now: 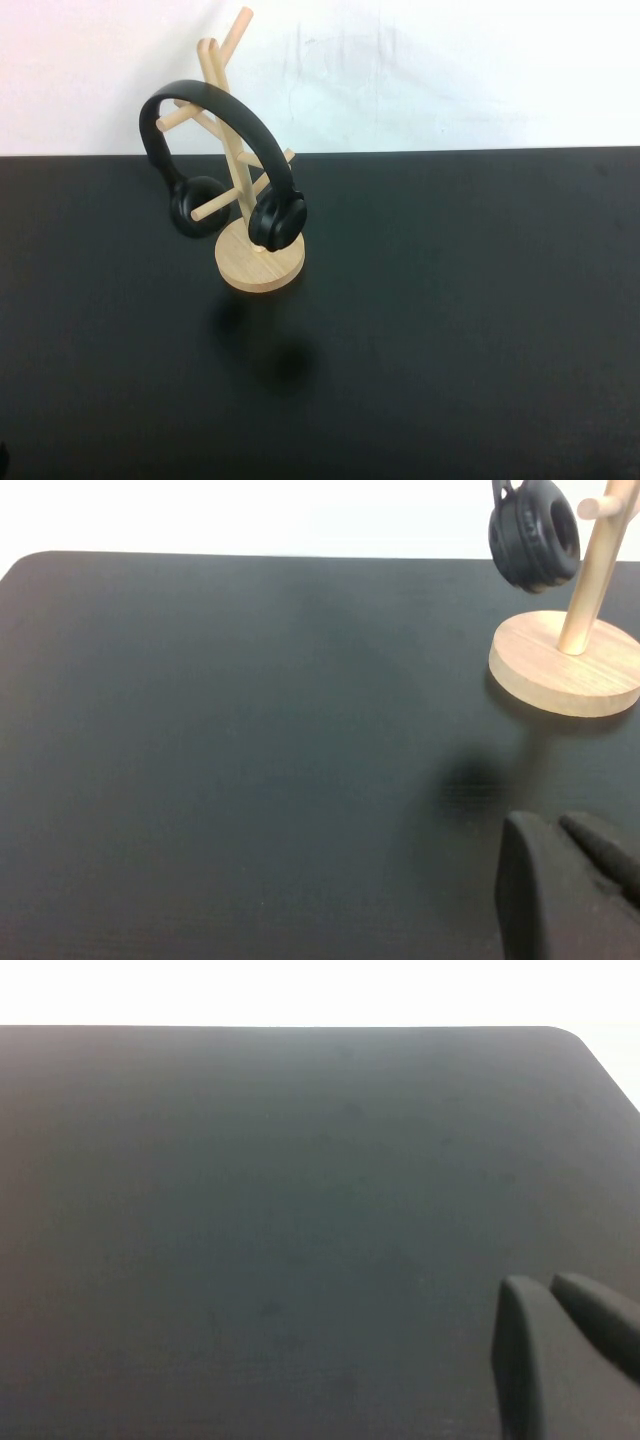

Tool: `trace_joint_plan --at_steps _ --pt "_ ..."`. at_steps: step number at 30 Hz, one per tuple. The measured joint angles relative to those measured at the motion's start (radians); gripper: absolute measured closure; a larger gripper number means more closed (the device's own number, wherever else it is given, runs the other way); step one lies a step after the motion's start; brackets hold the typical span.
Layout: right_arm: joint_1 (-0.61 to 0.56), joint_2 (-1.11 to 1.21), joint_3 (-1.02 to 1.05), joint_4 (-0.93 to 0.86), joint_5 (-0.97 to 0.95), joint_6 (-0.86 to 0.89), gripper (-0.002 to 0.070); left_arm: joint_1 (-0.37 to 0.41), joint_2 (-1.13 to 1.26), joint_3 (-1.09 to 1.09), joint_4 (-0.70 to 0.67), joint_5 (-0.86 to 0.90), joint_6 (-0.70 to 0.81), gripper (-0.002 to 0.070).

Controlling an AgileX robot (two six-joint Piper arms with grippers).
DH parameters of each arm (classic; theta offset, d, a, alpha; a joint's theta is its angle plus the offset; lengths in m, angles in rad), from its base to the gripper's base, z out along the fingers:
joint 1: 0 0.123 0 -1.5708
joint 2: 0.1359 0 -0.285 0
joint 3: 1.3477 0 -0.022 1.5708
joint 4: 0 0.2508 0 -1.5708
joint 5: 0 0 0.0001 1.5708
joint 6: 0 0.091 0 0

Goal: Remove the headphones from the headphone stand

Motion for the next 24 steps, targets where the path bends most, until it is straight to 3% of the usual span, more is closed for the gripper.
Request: trace_joint_plan --at_steps 6,15,24 --pt "0.0 0.0 0.0 0.0 0.0 0.0 0.0685 0.0 0.0 0.002 -0.065 -0.027 -0.042 0.0678" --pt "0.0 0.0 0.0 0.0 0.0 0.0 0.0685 0.0 0.0 0.002 -0.389 -0.188 -0.166 0.0678" --pt "0.0 0.0 0.0 0.0 0.0 0.0 0.0685 0.0 0.0 0.002 -0.436 -0.243 -0.166 0.0678"
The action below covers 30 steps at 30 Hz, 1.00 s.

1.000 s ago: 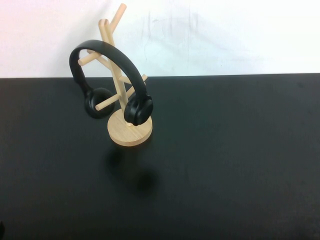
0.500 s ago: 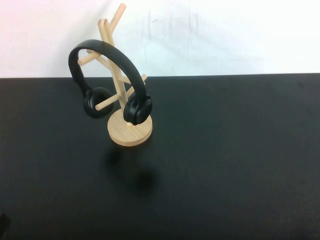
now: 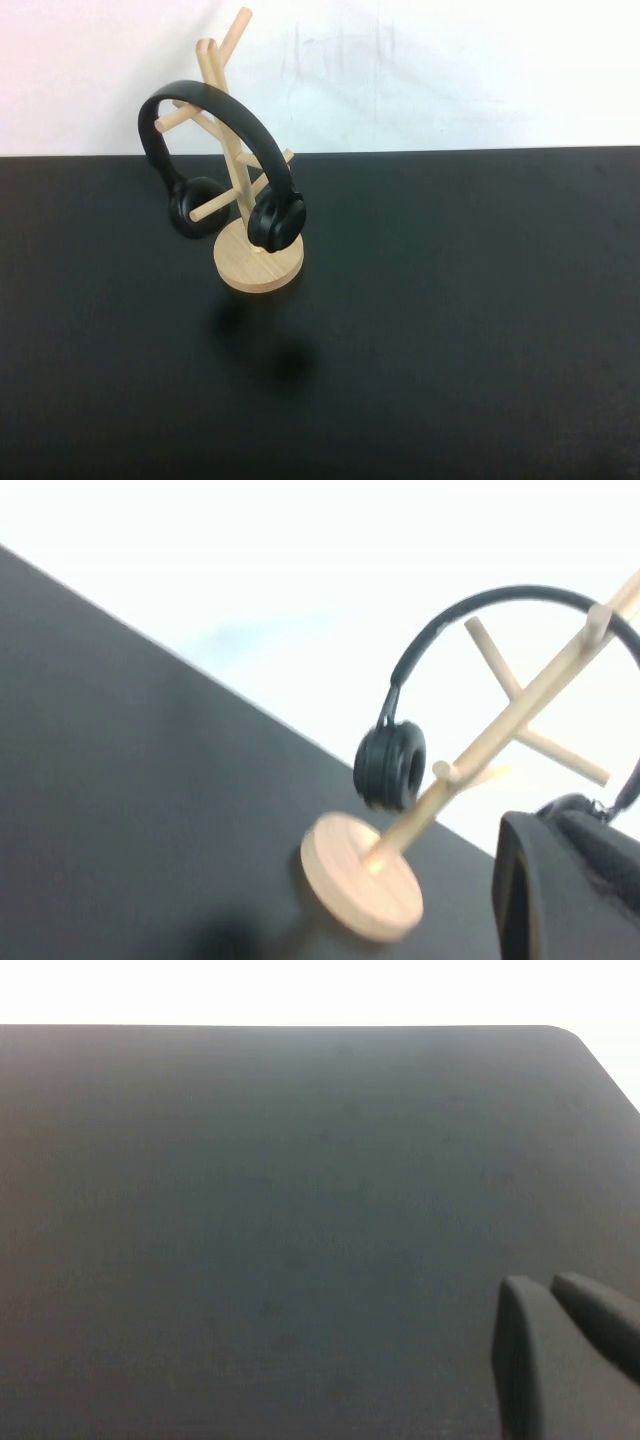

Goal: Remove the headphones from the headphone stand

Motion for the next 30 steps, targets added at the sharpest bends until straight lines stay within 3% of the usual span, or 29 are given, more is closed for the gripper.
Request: trace_joint_plan --at_steps 7,17,22,30 --pt "0.0 0.0 0.0 0.0 0.0 0.0 0.0685 0.0 0.079 -0.176 0.011 0.254 0.055 0.0678" --pt "0.0 0.0 0.0 0.0 0.0 0.0 0.0685 0.0 0.586 -0.565 0.024 0.61 0.519 0.0678" --pt "0.0 0.0 0.0 0.0 0.0 0.0 0.0685 0.0 0.82 -0.69 -0.048 0.612 0.825 0.0678" --pt "0.0 0.0 0.0 0.0 0.0 0.0 0.0685 0.0 1.108 -0.859 -0.32 0.495 1.343 0.0678"
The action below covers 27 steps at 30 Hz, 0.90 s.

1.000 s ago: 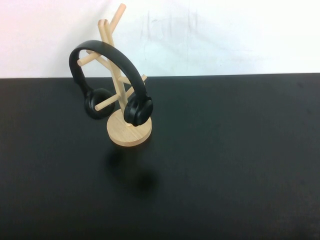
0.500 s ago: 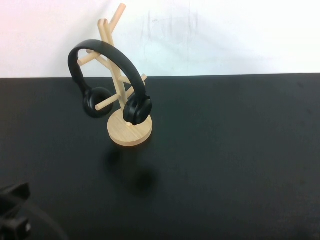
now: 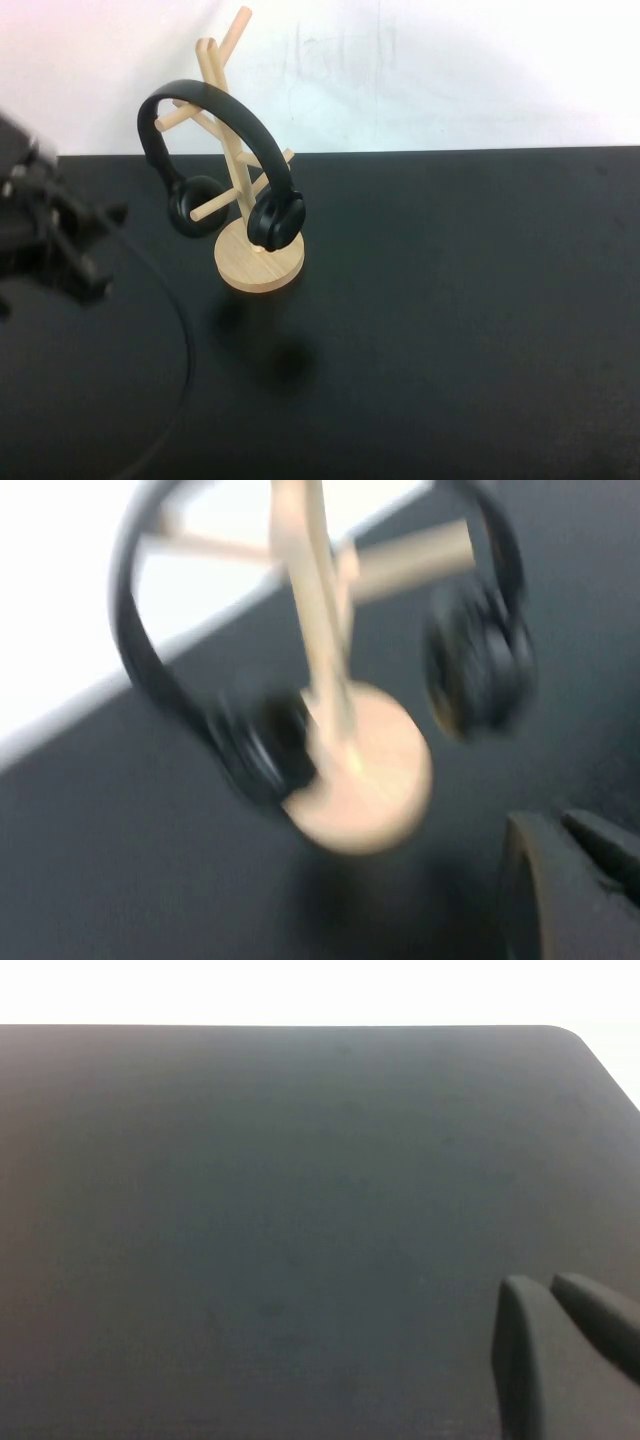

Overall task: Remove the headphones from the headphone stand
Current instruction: Pick up the headphones from the headphone stand

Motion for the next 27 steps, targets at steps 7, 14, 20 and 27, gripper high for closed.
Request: trace_joint_plan --at_steps 7,14,20,27 --pt "0.0 0.0 0.0 0.0 0.0 0.0 0.0685 0.0 0.193 -0.157 -0.122 -0.103 0.219 0.0403" --pt "0.0 0.0 0.0 0.0 0.0 0.0 0.0685 0.002 0.389 -0.224 -0.232 -0.276 0.553 0.0155" --pt "0.0 0.0 0.0 0.0 0.0 0.0 0.0685 0.002 0.522 -0.228 -0.663 -0.305 1.157 0.0142" --pt "0.0 0.0 0.0 0.0 0.0 0.0 0.0685 0.002 0.641 -0.264 -0.858 -0.267 1.422 0.0139"
